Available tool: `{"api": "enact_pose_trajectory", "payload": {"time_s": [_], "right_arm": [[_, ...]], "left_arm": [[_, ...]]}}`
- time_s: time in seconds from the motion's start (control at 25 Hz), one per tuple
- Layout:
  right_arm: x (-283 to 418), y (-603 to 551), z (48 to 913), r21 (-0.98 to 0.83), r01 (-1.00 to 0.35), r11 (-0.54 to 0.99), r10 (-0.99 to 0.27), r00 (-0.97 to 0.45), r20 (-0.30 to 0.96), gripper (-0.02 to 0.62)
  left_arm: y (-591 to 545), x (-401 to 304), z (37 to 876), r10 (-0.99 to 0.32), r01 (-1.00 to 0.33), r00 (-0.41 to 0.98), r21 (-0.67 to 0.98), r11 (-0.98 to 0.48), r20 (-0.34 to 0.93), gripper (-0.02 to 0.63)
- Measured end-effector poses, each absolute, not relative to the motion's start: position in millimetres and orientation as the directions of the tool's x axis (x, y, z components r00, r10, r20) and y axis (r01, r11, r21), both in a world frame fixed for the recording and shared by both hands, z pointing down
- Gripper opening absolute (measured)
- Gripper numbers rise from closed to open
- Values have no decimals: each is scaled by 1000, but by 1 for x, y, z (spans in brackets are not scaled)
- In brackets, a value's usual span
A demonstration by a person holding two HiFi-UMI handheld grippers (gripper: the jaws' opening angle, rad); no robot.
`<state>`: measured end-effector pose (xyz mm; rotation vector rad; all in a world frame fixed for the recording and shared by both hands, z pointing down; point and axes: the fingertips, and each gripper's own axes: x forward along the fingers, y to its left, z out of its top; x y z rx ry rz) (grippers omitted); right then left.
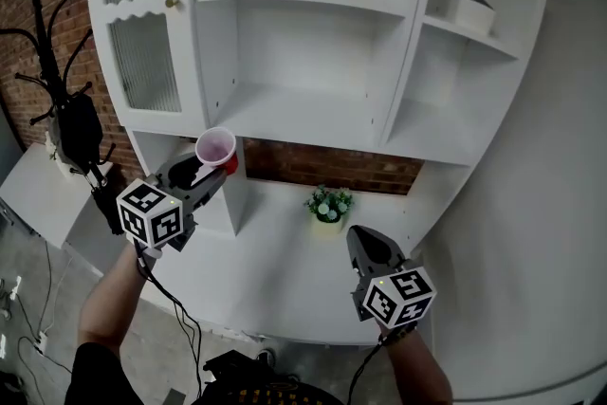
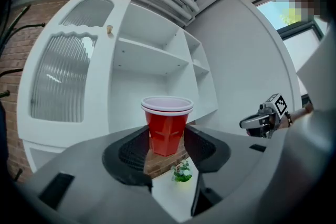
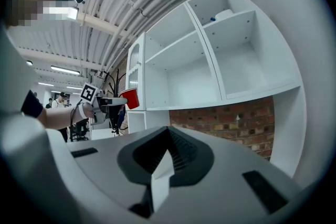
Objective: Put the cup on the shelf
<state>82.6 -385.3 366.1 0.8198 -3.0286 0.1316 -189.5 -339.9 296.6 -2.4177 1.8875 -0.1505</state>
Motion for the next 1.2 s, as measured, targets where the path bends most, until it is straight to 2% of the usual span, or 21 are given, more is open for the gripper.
{"api": "enact_pose_trajectory", "payload": {"time_s": [0.24,0.56,0.8,1.2], "right_arm": [[57,-405,351,-84,-495,865,-496,-868,14,-3],[30,-425,350,-70,-516,854,-515,-856,41,-3],[15,-437,360,-102,-523,846,-520,-853,53,-2],[2,-445,368,-121,-432,894,-428,-902,55,-3]], "left_arm": [[-397,-193,276,-952,-946,302,-105,-307,55,209],[-469,-207,259,-949,-949,310,-46,-313,65,209],[-506,-223,269,-959,-967,250,-16,-254,130,209],[-526,-228,280,-966,-985,170,20,-169,195,209]]}}
